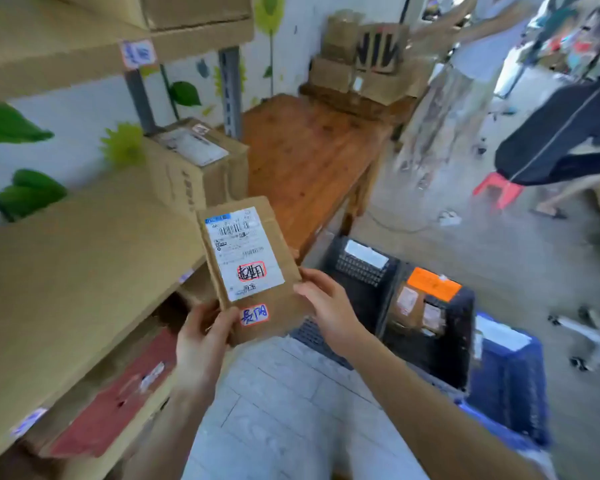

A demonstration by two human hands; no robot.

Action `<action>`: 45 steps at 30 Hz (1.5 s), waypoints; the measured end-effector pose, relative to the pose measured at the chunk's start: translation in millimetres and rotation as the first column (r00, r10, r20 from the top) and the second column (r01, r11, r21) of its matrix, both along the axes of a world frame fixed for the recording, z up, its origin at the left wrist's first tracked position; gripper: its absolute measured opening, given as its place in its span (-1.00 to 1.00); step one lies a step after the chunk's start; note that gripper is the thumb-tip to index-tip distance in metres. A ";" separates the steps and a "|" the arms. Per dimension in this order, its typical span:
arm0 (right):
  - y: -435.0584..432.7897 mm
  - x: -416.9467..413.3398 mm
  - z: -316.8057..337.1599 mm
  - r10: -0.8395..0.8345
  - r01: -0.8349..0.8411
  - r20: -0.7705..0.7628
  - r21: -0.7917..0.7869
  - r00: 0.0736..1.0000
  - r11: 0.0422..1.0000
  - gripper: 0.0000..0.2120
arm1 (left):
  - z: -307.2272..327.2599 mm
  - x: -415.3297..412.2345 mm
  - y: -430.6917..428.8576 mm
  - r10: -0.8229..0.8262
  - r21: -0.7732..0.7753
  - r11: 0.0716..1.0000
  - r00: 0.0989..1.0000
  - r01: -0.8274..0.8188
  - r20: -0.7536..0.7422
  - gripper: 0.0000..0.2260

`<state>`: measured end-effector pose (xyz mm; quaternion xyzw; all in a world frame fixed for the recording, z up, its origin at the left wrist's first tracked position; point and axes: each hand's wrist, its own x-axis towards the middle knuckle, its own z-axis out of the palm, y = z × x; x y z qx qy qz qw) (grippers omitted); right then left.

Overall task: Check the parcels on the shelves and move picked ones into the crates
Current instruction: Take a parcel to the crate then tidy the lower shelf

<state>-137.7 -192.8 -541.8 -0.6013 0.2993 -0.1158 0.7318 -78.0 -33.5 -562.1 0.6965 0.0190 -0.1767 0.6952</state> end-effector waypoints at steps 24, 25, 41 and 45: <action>-399.9 -366.9 -151.0 -0.580 0.658 -0.477 -0.007 0.660 0.753 -0.81 | -121.7 -264.3 -499.0 -0.769 0.061 0.280 0.261 0.958 -0.583 -0.59; -415.6 -373.7 -163.5 -0.562 0.647 -0.531 -0.032 0.634 0.762 -0.83 | -134.2 -267.8 -519.0 -0.758 0.056 0.230 0.214 0.972 -0.617 -0.50; -627.9 -456.7 -508.9 -0.568 0.877 -0.779 -0.050 0.265 0.478 -0.78 | -474.6 -389.5 -761.8 -0.448 0.144 0.498 0.396 0.855 -0.802 -0.80; -658.6 -467.3 -614.4 -0.652 0.938 -0.746 -0.117 0.135 0.327 -0.73 | -577.0 -415.7 -795.2 -0.402 0.133 0.546 0.398 0.827 -0.825 -0.75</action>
